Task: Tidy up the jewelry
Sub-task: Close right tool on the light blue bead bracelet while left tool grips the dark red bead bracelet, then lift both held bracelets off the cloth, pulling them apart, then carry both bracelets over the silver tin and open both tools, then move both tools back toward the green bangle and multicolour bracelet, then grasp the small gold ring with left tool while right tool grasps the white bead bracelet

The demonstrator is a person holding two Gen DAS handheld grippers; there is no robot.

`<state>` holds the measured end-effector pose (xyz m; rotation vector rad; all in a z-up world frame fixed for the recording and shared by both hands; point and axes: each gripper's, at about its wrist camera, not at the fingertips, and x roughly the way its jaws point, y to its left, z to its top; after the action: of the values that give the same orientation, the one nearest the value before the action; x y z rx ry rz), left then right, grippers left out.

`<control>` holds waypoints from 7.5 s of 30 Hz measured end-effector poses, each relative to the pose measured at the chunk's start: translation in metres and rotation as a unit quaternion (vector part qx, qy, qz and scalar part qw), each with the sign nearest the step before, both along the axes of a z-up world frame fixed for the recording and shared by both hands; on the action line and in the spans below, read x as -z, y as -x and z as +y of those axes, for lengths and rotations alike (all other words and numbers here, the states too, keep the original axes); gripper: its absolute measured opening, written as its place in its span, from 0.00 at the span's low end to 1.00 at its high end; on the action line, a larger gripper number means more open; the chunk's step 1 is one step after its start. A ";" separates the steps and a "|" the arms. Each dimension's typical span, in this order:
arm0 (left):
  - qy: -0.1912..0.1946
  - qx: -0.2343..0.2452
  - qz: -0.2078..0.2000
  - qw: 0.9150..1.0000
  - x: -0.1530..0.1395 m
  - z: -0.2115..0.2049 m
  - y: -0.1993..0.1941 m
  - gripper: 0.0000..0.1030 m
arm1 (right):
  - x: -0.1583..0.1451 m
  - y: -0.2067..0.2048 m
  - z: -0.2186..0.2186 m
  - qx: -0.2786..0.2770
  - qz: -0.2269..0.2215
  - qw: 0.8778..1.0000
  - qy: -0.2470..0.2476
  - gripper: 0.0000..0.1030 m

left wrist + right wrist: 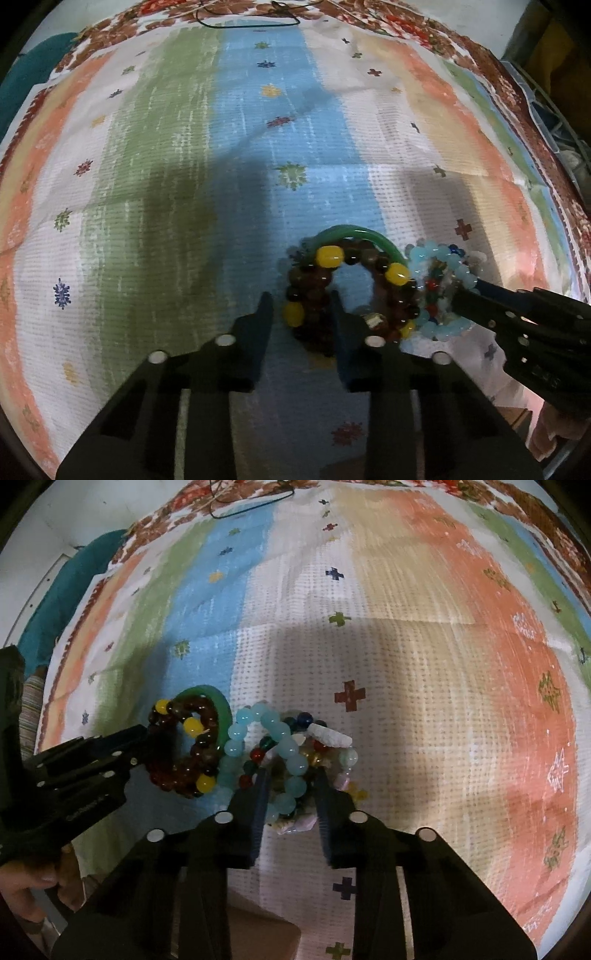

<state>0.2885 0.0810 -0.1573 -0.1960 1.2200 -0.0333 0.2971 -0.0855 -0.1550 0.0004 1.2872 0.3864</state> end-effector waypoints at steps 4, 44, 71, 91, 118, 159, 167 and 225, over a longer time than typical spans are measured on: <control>-0.012 0.004 -0.005 1.000 -0.004 -0.004 0.001 0.17 | -0.002 0.000 -0.004 0.004 0.002 1.000 -0.009 0.15; 0.007 -0.020 -0.069 0.997 -0.084 -0.002 0.050 0.12 | -0.069 0.046 -0.005 -0.039 -0.097 0.994 0.016 0.12; -0.028 -0.014 -0.111 0.993 -0.120 -0.018 0.095 0.12 | -0.106 0.087 -0.018 -0.049 -0.148 0.988 0.021 0.12; -0.012 0.018 -0.152 0.988 -0.151 -0.051 0.142 0.13 | -0.142 0.134 -0.024 -0.067 -0.193 0.979 -0.004 0.12; -0.026 0.025 -0.164 0.986 -0.155 -0.074 0.183 0.15 | -0.135 0.175 -0.028 -0.080 -0.183 0.980 -0.008 0.23; -0.032 -0.076 -0.054 0.995 -0.084 -0.018 0.090 0.67 | -0.097 0.078 -0.048 -0.012 -0.126 0.991 0.033 0.76; -0.031 -0.066 -0.043 0.996 -0.074 -0.021 0.077 0.67 | -0.086 0.058 -0.050 0.008 -0.119 0.993 0.027 0.76; 0.007 -0.004 0.034 0.999 -0.007 -0.033 0.006 0.38 | -0.017 -0.008 -0.001 -0.043 -0.047 0.996 0.064 0.65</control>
<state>0.2827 0.0484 -0.1507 -0.2158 1.2865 -0.0294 0.3050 -0.0868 -0.1384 -0.1812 1.2200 0.3727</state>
